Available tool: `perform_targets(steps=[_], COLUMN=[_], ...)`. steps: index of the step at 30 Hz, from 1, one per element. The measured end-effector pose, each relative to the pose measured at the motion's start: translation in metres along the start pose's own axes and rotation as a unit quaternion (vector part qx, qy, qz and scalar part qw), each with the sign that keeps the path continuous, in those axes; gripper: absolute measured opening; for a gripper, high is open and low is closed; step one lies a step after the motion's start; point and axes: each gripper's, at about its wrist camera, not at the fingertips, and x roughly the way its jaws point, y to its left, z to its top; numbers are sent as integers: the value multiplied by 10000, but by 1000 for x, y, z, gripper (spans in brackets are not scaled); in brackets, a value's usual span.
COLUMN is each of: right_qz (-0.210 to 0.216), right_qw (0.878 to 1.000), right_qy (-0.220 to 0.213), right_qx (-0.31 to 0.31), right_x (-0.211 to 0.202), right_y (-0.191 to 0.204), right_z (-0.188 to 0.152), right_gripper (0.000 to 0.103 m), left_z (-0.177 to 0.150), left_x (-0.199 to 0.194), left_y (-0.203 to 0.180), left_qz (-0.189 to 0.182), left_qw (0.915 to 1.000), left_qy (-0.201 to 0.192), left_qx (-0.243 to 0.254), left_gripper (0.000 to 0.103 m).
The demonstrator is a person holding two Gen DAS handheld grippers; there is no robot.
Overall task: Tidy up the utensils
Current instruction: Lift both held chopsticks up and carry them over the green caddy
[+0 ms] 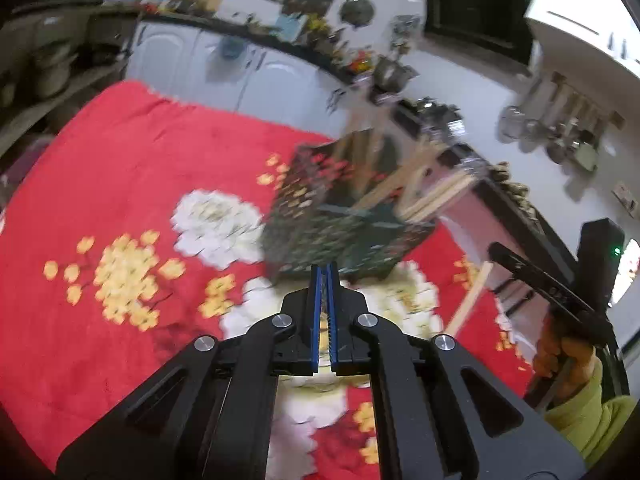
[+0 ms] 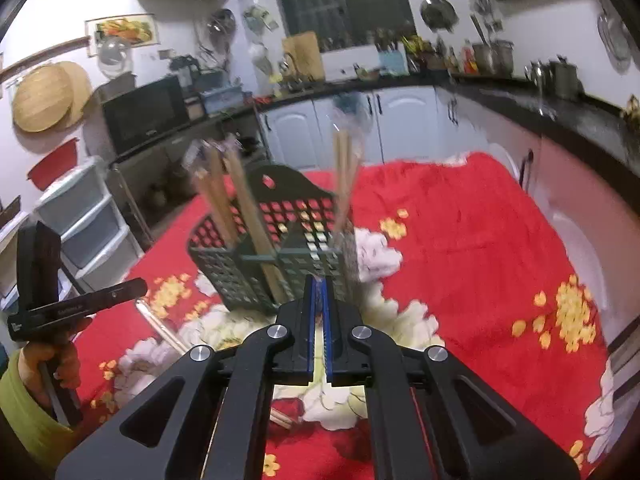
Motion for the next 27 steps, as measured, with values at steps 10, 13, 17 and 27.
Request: perform_targets(steps=[10, 13, 17, 27], right_qz=[26, -10, -45, -52], right_qw=[9984, 9980, 9972, 9945], right_qy=[-517, -586, -724, -1019], right_qx=[-242, -216, -189, -230], right_x=[-43, -50, -59, -76], right_y=[10, 7, 3, 0], right_z=[19, 21, 26, 40], right_gripper=[3, 3, 3, 3], left_z=[18, 20, 26, 51], left_x=[-3, -1, -1, -7], left_y=[-68, -80, -99, -141], left_qz=[-581, -727, -897, -1199], left_qw=[9950, 9936, 9904, 9806], left_qy=[-108, -35, -89, -284], left_qx=[810, 864, 1051, 1522], left_gripper=[1, 1, 1, 1])
